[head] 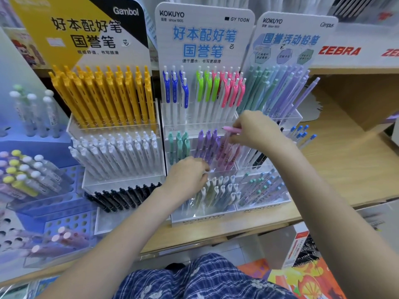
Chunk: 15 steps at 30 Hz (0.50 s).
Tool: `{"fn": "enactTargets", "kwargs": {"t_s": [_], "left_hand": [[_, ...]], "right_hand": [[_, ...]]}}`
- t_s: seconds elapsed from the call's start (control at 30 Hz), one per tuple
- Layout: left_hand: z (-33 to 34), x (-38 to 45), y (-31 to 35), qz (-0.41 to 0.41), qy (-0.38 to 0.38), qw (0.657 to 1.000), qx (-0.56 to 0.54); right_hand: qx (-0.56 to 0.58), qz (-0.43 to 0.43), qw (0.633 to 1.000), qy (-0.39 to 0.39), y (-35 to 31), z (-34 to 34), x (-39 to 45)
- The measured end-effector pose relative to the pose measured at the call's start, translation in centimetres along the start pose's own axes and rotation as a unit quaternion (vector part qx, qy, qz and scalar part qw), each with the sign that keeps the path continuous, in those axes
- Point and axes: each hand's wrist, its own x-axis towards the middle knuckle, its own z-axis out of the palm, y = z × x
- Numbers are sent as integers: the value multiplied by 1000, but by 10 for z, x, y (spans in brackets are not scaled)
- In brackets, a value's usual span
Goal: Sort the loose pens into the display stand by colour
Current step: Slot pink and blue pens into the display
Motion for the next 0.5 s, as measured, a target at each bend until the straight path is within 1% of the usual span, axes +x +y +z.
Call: {"fn": "enactTargets", "kwargs": {"t_s": [0.07, 0.1, 0.13, 0.17, 0.2, 0.23, 0.27, 0.3, 0.37, 0.43, 0.47, 0.5], "left_hand": [[-5, -3, 1, -1, -15, 1000, -19], [-9, -5, 2, -6, -6, 999, -51], [-14, -7, 4, -16, 19, 994, -105], [-20, -9, 7, -29, 51, 981, -183], [-28, -10, 11, -37, 81, 956, -279], [-35, -11, 14, -39, 95, 919, -381], [-41, -10, 18, -33, 92, 882, -462], [-46, -11, 21, -24, 86, 857, -507], [-52, -10, 24, -17, 87, 841, -534], [-56, -12, 18, -43, 103, 829, -549], [-58, -13, 13, -58, 117, 819, -559], [-60, -15, 8, -67, 129, 809, -569]], "right_hand": [[86, -3, 995, 41, 6, -10, -16], [132, -12, 990, 48, 10, -16, -27], [168, -29, 985, 34, 12, -21, -39], [181, -52, 982, 3, 11, -25, -50], [164, -73, 983, -28, 8, -25, -61], [137, -96, 985, -52, 2, -23, -67], [121, -113, 984, -63, -4, -18, -72], [125, -122, 983, -63, -9, -13, -74], [144, -124, 981, -50, -11, -7, -76], [183, -87, 979, -39, -1, -10, -79], [242, -58, 968, -32, 6, -14, -82], [331, -26, 943, -15, 13, -18, -86]]}}
